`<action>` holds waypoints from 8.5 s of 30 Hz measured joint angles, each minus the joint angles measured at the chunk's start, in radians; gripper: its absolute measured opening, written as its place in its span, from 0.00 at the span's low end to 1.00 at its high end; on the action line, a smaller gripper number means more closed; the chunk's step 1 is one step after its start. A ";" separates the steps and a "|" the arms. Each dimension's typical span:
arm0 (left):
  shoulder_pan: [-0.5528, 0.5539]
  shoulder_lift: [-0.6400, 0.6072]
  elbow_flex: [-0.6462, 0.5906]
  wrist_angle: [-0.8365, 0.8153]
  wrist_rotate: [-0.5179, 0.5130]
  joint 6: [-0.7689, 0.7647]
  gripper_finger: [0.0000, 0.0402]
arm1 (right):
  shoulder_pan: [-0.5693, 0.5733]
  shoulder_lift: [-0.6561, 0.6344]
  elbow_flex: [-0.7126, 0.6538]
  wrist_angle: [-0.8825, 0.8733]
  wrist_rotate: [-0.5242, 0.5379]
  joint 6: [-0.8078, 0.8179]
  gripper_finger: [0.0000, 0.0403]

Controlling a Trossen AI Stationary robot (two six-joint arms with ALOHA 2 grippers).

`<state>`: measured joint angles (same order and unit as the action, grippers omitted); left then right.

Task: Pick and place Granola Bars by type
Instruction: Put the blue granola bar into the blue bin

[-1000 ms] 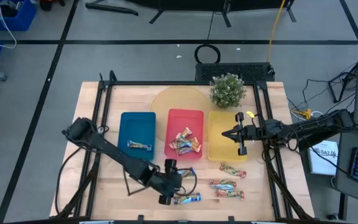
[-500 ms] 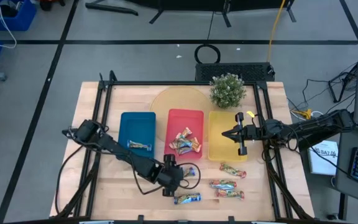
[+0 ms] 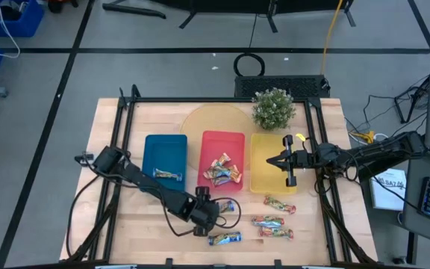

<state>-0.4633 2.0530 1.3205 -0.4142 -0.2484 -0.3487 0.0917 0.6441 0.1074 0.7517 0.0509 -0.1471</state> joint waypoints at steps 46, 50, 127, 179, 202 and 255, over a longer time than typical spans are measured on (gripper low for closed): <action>0.003 -0.757 -0.187 -0.917 -0.328 -0.231 0.19 | 0.000 -0.001 0.000 0.030 0.000 -0.079 0.00; 0.048 -0.831 -0.409 -0.789 -0.301 -0.157 0.19 | 0.000 -0.001 0.000 0.030 0.000 -0.079 0.00; 0.131 -0.561 -0.093 -0.464 -0.005 -0.193 0.63 | 0.000 -0.001 0.000 0.022 0.000 -0.078 0.00; -0.032 0.263 0.521 -0.385 0.194 0.239 0.72 | 0.000 0.000 0.000 0.006 0.000 -0.048 0.00; -0.028 0.265 0.520 -0.301 0.338 0.277 0.29 | 0.000 0.000 0.000 0.006 0.000 -0.049 0.00; 0.319 -0.867 -0.549 -0.552 0.146 -0.129 0.07 | 0.000 0.005 0.000 0.041 0.000 -0.077 0.00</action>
<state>-0.1444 1.1856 0.7714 -0.9663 -0.1024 -0.4776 0.0914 0.6495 0.1078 0.7929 0.0513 -0.2245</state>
